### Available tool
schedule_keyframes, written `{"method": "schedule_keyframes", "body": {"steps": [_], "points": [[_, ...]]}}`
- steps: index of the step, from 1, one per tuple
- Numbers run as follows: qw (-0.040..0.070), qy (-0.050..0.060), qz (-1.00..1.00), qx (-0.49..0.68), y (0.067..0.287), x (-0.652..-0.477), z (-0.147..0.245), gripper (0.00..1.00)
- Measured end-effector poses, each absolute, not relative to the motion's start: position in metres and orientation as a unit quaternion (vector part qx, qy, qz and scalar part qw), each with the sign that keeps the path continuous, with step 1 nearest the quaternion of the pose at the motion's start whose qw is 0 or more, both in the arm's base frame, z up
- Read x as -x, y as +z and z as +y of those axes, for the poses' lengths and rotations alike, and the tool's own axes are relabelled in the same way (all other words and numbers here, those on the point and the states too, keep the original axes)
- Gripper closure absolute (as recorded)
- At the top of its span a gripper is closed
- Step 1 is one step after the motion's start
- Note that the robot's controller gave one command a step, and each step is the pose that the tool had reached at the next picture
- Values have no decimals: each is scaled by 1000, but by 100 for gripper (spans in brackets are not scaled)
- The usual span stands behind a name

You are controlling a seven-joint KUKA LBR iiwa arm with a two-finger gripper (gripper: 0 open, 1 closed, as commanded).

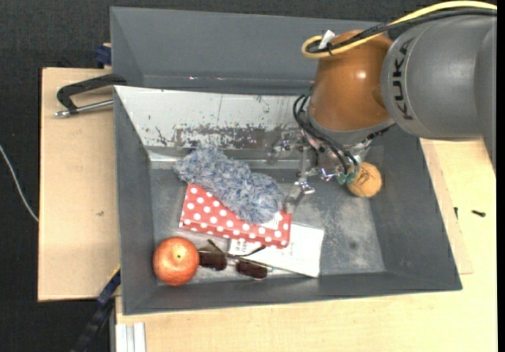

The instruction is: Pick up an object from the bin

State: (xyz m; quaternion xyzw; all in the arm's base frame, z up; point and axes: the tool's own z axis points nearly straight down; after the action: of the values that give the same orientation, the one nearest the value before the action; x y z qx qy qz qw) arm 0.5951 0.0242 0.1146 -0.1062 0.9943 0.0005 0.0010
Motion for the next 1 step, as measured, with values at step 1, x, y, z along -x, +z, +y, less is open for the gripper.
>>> {"method": "schedule_keyframes", "body": {"steps": [1], "points": [[7, -2, 991, 131, 100, -587, 38, 0]]}}
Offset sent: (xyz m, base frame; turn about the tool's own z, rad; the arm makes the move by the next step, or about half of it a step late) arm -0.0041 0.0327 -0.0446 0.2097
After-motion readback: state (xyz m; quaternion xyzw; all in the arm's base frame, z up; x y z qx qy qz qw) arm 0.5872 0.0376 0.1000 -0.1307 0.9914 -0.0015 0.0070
